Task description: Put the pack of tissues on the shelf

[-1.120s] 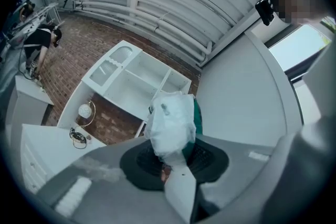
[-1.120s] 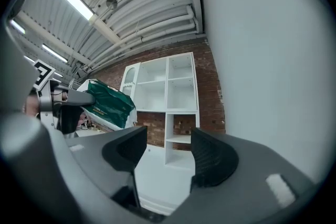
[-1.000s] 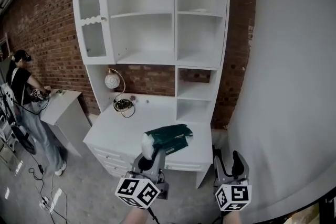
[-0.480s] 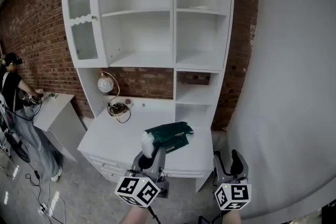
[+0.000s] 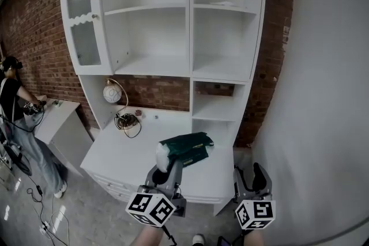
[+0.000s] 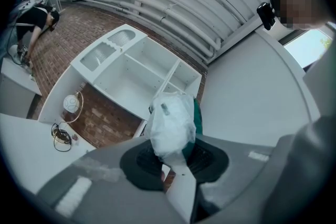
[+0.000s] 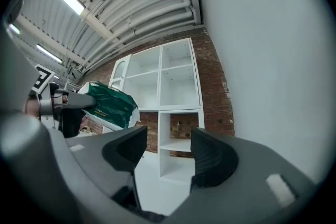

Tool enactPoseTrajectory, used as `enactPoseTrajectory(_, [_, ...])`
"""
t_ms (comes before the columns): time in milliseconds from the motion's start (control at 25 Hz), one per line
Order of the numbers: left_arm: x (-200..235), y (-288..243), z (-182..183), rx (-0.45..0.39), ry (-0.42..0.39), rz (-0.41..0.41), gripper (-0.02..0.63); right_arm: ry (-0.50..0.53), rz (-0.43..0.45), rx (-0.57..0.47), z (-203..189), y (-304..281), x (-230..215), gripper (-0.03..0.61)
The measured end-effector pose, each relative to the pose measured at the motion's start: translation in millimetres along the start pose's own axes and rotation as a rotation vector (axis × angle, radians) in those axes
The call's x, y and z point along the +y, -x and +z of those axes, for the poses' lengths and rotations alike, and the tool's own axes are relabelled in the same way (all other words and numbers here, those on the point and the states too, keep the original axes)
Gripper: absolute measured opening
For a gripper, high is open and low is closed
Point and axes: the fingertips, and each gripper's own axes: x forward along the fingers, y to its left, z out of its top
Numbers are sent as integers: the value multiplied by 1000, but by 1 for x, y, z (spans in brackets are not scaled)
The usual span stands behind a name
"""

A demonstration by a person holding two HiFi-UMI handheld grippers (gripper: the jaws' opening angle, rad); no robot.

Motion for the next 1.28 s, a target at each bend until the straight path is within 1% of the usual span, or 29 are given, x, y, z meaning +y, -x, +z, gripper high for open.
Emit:
enactPoseTrajectory(120, [0, -25, 1, -10, -12, -6, 98, -2, 11, -14, 8, -23, -14, 265])
enactPoseTrajectory(400, [-8, -76, -3, -37, -2, 4, 98, 7, 54, -33, 20, -67, -46, 265])
enactPoseTrajectory(600, [-7, -99, -8, -44, -8, 11, 98, 11, 86, -30, 20, -90, -57, 265])
enactPoseTrajectory(1000, [15, -115, -24, 4, 4, 30, 98, -23, 111, 21, -9, -115, -51, 265])
enactPoseTrajectory(1160, [25, -127, -30, 38, 22, 15, 98, -53, 106, 35, -18, -127, -46, 265])
enactPoseTrajectory(1280, [31, -137, -33, 59, 33, -14, 98, -75, 111, 40, -21, -133, -43, 265])
